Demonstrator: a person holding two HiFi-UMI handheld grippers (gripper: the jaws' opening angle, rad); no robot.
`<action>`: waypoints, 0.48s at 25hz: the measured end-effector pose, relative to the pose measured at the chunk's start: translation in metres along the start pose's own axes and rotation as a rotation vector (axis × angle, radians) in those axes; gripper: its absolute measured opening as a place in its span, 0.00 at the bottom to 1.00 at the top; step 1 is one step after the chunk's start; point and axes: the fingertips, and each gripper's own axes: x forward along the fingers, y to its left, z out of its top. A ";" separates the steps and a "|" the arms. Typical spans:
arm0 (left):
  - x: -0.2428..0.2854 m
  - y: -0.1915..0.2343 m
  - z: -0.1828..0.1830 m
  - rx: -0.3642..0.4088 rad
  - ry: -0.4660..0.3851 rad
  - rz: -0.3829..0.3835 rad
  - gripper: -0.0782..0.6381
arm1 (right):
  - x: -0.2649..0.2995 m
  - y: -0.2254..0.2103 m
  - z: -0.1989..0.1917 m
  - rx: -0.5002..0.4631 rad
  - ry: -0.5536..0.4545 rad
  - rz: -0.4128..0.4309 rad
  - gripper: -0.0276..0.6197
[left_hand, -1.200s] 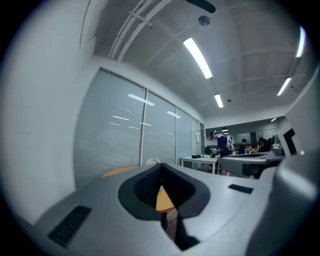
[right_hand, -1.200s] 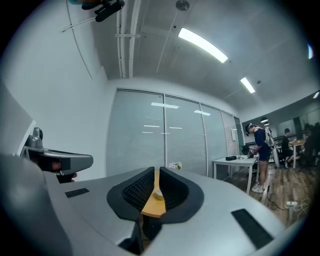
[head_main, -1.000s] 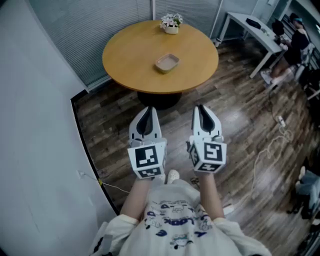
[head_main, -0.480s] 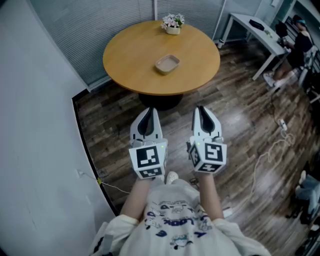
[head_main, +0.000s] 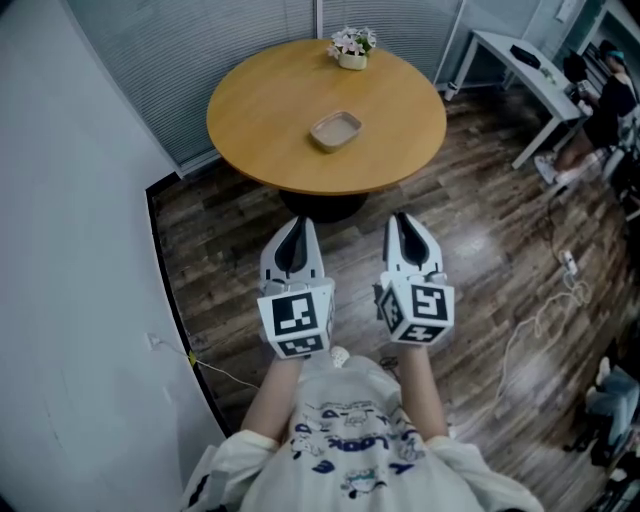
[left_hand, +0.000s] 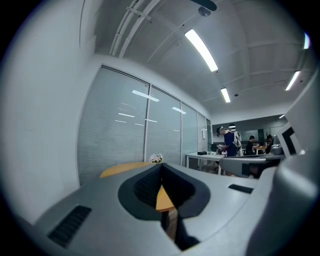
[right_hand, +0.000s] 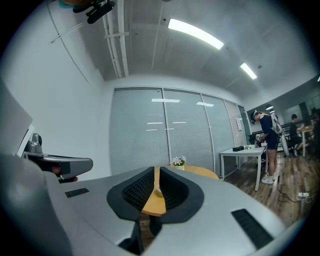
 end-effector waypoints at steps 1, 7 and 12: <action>0.002 0.000 -0.001 -0.002 0.004 0.004 0.11 | 0.003 -0.001 -0.001 0.003 0.003 0.003 0.09; 0.019 0.003 -0.004 0.000 0.023 0.018 0.11 | 0.022 -0.007 -0.006 0.015 0.023 0.016 0.09; 0.046 0.008 -0.009 -0.004 0.038 0.020 0.11 | 0.047 -0.017 -0.011 0.025 0.036 0.014 0.09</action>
